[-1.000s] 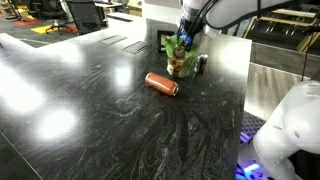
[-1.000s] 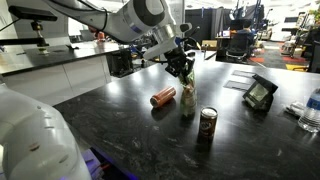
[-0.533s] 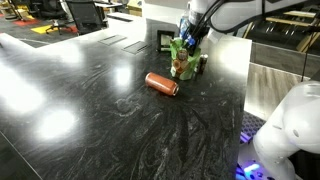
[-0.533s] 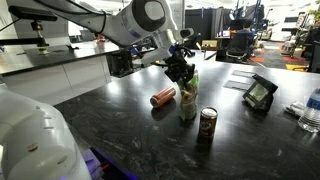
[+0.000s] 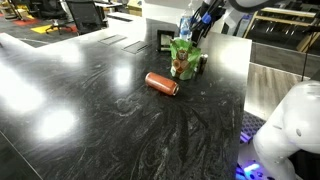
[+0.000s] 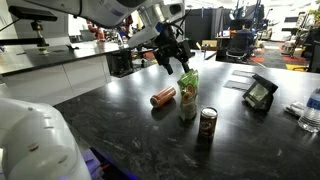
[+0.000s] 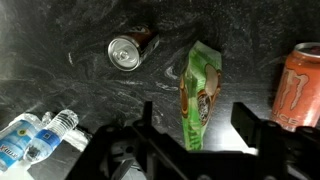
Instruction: Move the green packet to the right
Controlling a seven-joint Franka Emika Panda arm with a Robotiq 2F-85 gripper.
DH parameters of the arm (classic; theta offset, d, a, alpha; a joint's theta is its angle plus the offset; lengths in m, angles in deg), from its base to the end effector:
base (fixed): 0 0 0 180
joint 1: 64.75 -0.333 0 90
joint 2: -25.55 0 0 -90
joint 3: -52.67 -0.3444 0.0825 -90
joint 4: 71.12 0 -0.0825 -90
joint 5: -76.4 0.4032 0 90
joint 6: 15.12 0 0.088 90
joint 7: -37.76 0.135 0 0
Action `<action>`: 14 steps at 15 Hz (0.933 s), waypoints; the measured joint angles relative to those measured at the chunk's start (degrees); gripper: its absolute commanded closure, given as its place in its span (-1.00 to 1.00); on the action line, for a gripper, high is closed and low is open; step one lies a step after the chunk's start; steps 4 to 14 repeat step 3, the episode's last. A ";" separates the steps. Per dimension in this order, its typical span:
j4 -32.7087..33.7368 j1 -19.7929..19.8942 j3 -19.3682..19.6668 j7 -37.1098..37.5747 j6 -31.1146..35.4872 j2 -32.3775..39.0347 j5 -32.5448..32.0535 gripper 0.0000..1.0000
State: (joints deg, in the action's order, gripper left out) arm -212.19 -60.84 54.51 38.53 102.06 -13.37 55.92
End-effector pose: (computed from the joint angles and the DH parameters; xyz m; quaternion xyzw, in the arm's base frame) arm 0.3758 -0.0675 0.5452 0.9790 0.0064 0.1228 0.1626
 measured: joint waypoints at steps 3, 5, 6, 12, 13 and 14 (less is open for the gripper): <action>1.99 -0.98 -0.01 -2.40 -6.28 -2.98 2.74 -1.00; 1.99 -0.98 -0.01 -2.40 -6.28 -2.98 2.74 -1.00; 1.99 -0.98 -0.01 -2.40 -6.28 -2.98 2.74 -1.00; 1.99 -0.98 -0.01 -2.40 -6.28 -2.98 2.74 -1.00; 1.99 -0.98 -0.01 -2.40 -6.28 -2.98 2.74 -1.00; 1.99 -0.98 -0.01 -2.40 -6.28 -2.98 2.74 -1.00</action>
